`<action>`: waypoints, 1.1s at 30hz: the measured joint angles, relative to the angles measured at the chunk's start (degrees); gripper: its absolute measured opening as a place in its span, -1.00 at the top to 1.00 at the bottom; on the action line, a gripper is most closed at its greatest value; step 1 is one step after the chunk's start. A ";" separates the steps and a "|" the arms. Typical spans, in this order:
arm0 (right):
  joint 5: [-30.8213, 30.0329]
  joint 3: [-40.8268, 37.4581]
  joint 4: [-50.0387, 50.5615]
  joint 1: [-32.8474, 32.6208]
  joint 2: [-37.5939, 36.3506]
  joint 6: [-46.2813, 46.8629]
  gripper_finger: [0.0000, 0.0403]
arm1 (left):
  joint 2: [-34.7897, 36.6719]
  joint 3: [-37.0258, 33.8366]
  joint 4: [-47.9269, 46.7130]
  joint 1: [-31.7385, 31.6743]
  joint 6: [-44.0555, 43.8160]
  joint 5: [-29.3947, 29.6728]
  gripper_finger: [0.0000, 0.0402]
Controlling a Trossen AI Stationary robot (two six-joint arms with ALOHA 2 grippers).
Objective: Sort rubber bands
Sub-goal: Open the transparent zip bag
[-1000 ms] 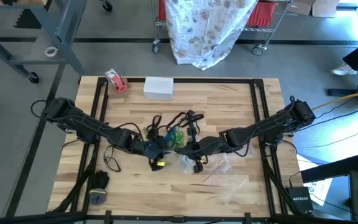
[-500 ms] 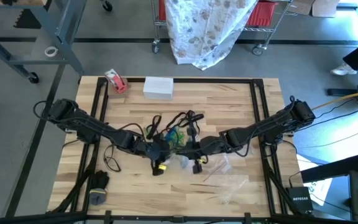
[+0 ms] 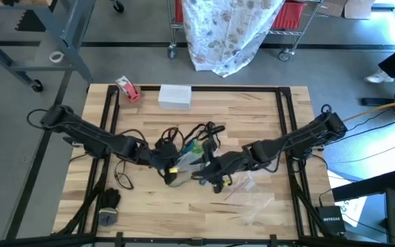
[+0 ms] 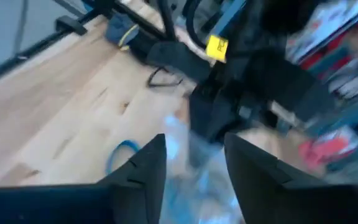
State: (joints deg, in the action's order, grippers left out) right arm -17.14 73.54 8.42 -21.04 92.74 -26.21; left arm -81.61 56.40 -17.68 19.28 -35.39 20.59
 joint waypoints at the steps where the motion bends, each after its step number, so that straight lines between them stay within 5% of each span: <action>1: -0.65 0.00 -1.13 0.03 1.08 -2.40 0.19 | -0.21 0.02 2.02 0.14 1.22 -0.66 1.00; 8: -6.82 1.63 -3.95 0.07 7.58 -14.55 0.21 | -0.99 0.02 3.68 0.03 2.82 -1.11 1.00; 20: -8.11 6.80 7.40 1.22 13.17 -14.99 0.39 | -1.05 0.02 3.02 0.20 3.91 -1.12 0.99; 27: -6.87 6.38 9.85 1.20 13.24 -10.94 0.93 | -1.08 0.00 1.83 0.14 3.90 1.67 0.99; 33: -3.05 6.29 8.00 1.07 13.30 -0.65 0.97 | -1.04 0.02 -2.41 0.12 2.84 10.98 0.99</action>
State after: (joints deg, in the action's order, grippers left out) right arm -20.20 79.83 16.43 -19.97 106.04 -26.86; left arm -82.65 56.42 -20.09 19.40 -32.56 31.57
